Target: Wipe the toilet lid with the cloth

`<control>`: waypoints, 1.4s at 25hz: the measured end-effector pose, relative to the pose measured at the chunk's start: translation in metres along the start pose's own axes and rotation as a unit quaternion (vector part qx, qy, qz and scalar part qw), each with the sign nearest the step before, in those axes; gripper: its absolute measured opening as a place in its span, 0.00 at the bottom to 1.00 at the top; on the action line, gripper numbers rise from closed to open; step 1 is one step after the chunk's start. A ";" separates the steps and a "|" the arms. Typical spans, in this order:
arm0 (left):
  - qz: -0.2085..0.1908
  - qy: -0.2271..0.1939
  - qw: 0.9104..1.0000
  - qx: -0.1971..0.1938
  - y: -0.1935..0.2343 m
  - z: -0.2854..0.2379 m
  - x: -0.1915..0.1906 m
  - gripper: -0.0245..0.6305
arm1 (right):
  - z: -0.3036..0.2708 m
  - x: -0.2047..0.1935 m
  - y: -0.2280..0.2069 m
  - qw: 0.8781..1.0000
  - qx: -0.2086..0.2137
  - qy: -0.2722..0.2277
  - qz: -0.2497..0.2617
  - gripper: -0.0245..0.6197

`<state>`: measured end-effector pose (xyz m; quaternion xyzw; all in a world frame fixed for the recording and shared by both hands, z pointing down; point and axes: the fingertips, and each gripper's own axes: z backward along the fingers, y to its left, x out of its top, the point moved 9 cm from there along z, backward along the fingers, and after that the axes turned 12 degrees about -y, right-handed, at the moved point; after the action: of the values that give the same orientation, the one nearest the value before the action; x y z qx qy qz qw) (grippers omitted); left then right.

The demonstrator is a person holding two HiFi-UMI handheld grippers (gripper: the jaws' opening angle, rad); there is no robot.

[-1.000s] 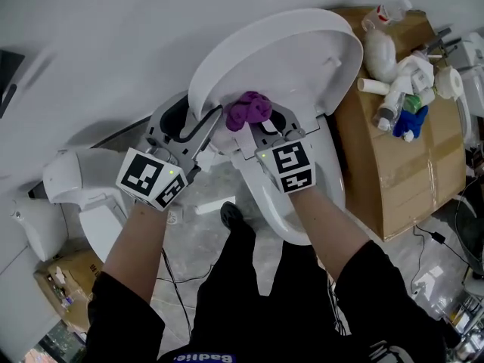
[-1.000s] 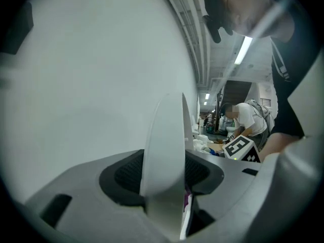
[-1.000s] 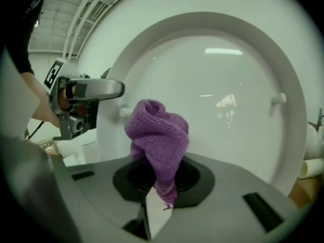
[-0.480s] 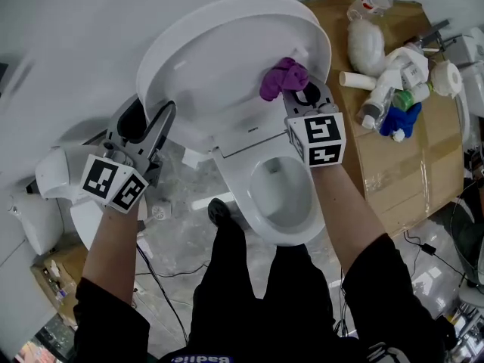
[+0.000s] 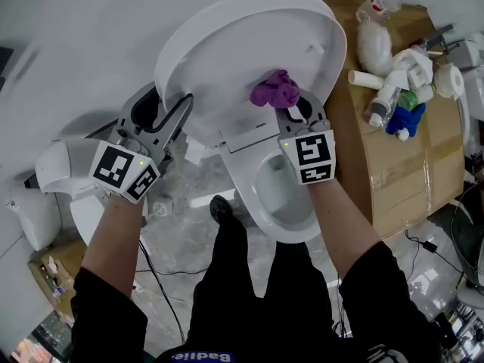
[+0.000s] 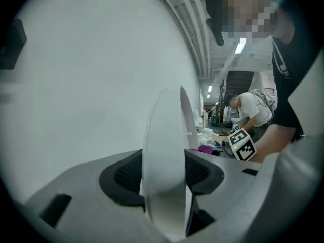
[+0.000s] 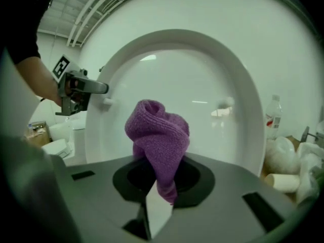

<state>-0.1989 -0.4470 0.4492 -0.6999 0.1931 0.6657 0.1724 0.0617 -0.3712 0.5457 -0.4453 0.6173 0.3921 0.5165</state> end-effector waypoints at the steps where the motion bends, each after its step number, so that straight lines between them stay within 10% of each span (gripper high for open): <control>1: -0.002 0.001 1.000 -0.005 0.000 0.000 -0.001 0.36 | -0.002 -0.003 0.018 1.000 0.013 0.003 -0.005 0.14; 17: 0.023 -0.040 0.998 -0.052 0.005 0.018 -0.021 0.36 | -0.054 -0.025 0.148 0.996 0.075 0.009 -0.038 0.14; 35: 0.038 -0.001 0.997 0.073 -0.006 0.023 -0.045 0.36 | -0.005 -0.055 -0.067 0.998 -0.037 0.052 -0.017 0.14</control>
<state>-0.2176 -0.4285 0.4925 -0.6772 0.2671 0.6564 0.1979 0.1284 -0.3879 0.5992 -0.4942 0.6210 0.3821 0.4735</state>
